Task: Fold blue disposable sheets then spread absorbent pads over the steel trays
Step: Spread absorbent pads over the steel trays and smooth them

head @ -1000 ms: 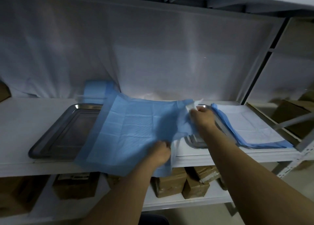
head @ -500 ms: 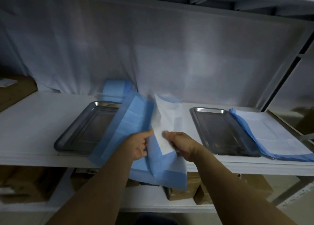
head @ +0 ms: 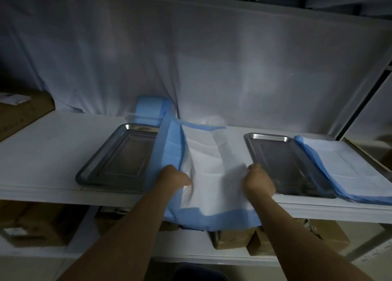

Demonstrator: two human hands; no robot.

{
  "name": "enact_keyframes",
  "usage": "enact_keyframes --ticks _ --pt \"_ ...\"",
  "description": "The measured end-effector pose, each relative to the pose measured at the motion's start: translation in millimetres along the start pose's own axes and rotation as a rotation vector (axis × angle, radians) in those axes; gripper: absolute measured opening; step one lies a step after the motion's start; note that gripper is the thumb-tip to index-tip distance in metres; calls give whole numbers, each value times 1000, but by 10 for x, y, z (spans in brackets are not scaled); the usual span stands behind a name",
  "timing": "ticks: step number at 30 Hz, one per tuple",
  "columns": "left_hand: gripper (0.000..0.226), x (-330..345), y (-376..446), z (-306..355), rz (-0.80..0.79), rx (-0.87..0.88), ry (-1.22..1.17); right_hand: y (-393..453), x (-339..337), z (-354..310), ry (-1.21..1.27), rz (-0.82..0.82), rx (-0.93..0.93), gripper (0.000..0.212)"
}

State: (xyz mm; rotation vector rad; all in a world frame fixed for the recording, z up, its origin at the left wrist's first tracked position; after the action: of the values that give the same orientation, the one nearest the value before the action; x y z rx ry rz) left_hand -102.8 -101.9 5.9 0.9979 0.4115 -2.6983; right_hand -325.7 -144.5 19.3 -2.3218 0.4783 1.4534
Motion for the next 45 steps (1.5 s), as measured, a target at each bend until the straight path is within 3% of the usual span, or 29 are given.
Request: enact_keyframes --ticks 3,6,8,10,13,16,19,21,24,26,30,32,36,39,45 --pt "45 113 -45 33 4 -23 -63 111 -202 125 -49 123 60 30" --pt "48 263 -45 88 0 -39 -601 128 -186 243 -193 56 68 40" --pt "60 329 -15 140 1 -30 -870 77 -161 256 -279 123 -40 50" --pt "64 344 -28 215 -51 -11 -948 5 -113 204 -319 205 -273 53" --pt "61 336 -36 396 -117 133 -869 -95 85 108 -294 -22 -516 56" --pt "67 195 -33 628 105 423 -471 -126 287 60 -288 -201 -511 59" --pt "69 126 -157 741 276 695 -7 -128 350 61 -309 -210 -476 60" --pt "67 196 -189 594 269 602 165 -129 327 67 -337 -182 -474 55" --pt "59 255 -160 259 100 238 237 -122 286 59 -373 -189 -458 54" --pt "59 246 -108 156 94 125 53 -114 268 50 -396 -189 -455 56" --pt "54 207 12 31 252 -27 -422 -98 216 32 -439 -165 -443 59" --pt "58 196 37 -14 254 -116 -463 -83 177 42 -460 -155 -428 64" --pt "55 211 83 79 71 -110 -241 -68 102 63 -462 -150 -367 71" --pt "54 173 172 163 50 -38 -213 -85 94 62 -456 -145 -331 67" --pt "60 128 273 68 -134 -142 -698 -87 180 -3 -291 -223 -410 57"
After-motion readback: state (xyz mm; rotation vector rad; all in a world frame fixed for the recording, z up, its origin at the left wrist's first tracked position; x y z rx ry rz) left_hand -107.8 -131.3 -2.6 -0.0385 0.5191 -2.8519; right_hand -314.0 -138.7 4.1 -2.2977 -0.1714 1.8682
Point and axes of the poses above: each hand's wrist, its own y-axis towards the middle knuckle, its own x-axis out of the palm, z = x × y, the point moved 3 cm from there along y, towards the middle knuckle, and after that the axes turned 14 degrees about x, right-handed, at the moved point
